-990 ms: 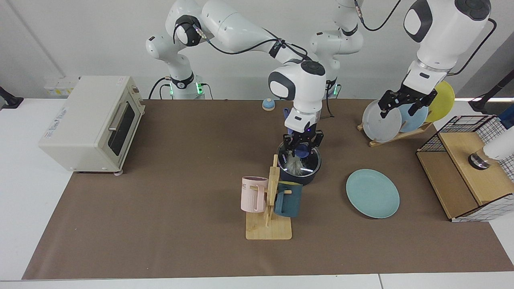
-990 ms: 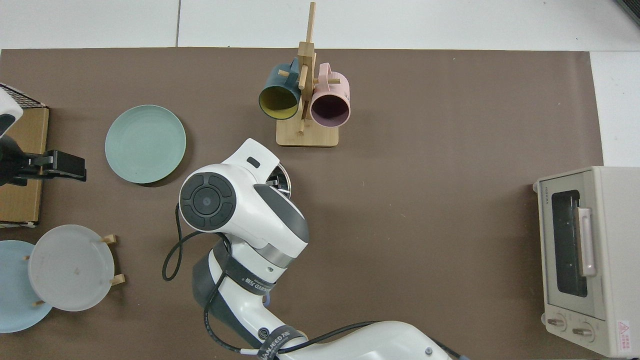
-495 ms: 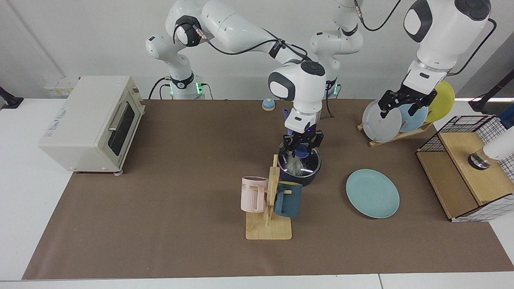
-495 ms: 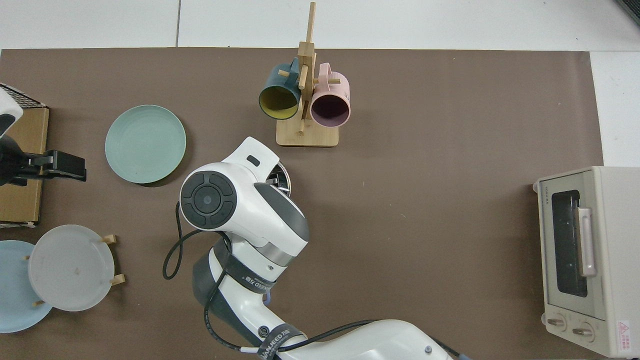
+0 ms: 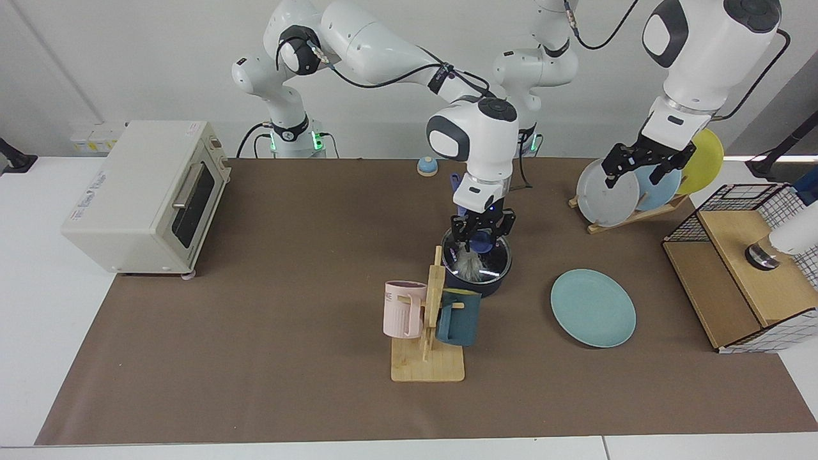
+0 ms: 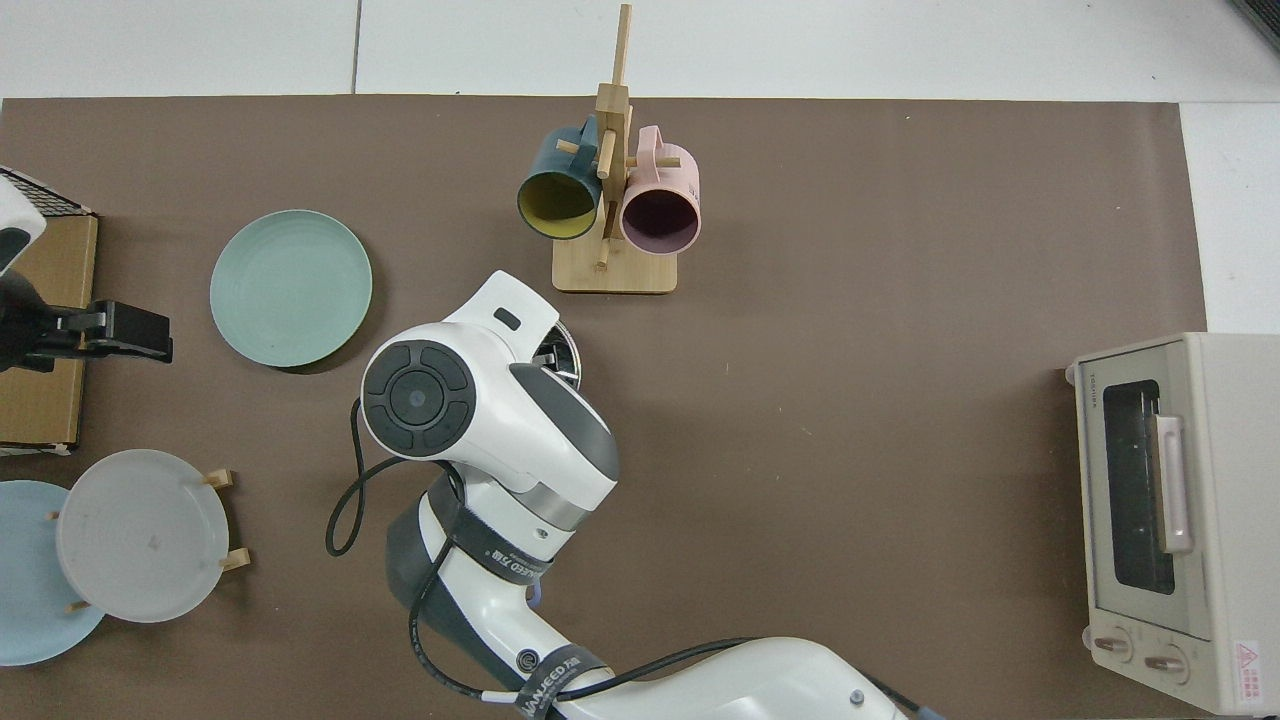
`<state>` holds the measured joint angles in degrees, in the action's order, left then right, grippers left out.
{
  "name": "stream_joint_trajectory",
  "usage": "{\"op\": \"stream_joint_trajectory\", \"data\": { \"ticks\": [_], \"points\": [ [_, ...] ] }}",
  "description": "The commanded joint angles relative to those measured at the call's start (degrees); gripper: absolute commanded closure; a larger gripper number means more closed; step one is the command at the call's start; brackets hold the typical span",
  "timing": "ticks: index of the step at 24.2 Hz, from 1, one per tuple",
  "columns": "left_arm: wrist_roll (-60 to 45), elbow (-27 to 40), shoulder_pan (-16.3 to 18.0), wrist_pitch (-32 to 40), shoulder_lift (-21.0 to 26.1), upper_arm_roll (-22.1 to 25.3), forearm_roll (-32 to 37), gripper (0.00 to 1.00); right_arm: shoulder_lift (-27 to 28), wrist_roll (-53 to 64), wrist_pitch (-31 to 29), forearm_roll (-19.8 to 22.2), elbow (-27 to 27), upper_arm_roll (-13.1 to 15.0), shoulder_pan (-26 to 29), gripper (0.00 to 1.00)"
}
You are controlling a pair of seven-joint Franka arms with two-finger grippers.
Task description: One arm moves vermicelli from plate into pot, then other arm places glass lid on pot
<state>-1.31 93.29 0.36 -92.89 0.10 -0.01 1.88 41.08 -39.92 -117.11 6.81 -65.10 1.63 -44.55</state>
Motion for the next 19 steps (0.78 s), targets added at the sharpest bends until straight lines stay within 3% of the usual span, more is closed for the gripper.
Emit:
{"op": "stream_joint_trajectory", "data": {
  "ticks": [1,19],
  "points": [
    [0.17,-0.13,-0.10,0.69,-0.27,0.36,0.14,0.00,0.67,1.86,-1.19,-1.01,2.08,0.92,0.78,1.00],
    [0.17,-0.13,-0.10,0.69,-0.27,0.36,0.14,0.00,0.23,2.21,-2.33,-1.45,1.64,0.75,0.43,1.00]
  ]
}}
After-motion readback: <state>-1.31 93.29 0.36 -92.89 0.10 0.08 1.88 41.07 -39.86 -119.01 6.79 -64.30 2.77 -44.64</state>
